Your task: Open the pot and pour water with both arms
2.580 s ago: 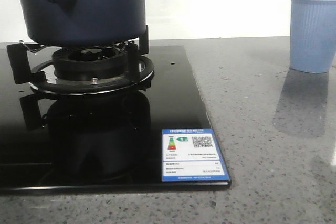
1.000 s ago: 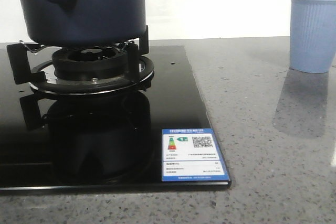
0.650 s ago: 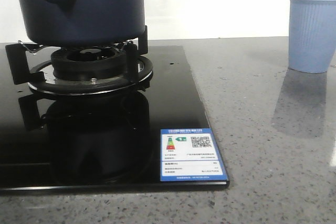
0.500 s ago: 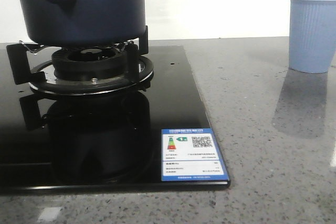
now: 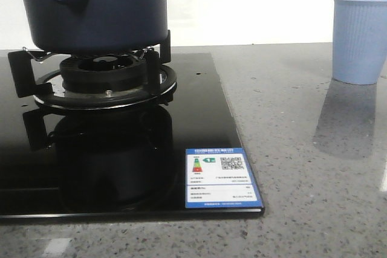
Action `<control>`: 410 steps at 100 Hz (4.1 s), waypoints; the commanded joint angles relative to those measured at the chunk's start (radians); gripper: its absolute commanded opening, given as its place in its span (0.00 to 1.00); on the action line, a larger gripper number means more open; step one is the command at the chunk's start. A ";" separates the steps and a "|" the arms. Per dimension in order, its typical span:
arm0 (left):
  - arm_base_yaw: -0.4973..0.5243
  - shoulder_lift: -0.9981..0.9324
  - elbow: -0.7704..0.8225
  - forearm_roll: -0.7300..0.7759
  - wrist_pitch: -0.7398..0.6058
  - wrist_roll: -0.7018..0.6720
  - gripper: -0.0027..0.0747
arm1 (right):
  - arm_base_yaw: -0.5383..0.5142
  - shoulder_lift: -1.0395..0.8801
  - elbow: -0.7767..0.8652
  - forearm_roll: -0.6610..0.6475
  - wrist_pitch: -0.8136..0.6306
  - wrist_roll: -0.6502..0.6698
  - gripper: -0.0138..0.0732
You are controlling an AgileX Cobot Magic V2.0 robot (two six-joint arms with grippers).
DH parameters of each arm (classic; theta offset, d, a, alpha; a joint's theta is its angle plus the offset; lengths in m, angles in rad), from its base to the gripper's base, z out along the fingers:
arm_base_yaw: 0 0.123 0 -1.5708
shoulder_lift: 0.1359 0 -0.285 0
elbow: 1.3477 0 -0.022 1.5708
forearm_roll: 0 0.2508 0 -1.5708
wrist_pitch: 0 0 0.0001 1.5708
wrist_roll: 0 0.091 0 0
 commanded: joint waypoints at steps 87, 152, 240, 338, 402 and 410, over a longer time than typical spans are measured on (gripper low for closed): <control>0.003 -0.683 0.618 -0.175 -0.277 -0.011 0.01 | -0.006 -0.408 0.179 0.009 0.213 0.041 0.08; 0.003 -0.685 0.619 -0.171 -0.302 -0.013 0.01 | -0.006 -0.408 0.179 0.009 0.213 0.041 0.08; 0.003 -0.888 0.902 1.352 -0.519 -1.555 0.01 | -0.006 -0.406 0.179 0.009 0.213 0.041 0.08; 0.001 -0.888 0.900 1.347 -0.507 -1.555 0.01 | -0.006 -0.406 0.181 0.005 0.241 0.041 0.08; 0.001 -0.888 0.900 1.347 -0.507 -1.555 0.01 | 0.108 -0.474 0.238 1.068 0.500 -1.030 0.08; 0.001 -0.888 0.900 1.347 -0.507 -1.555 0.01 | 0.108 -0.546 0.285 1.073 0.495 -1.026 0.08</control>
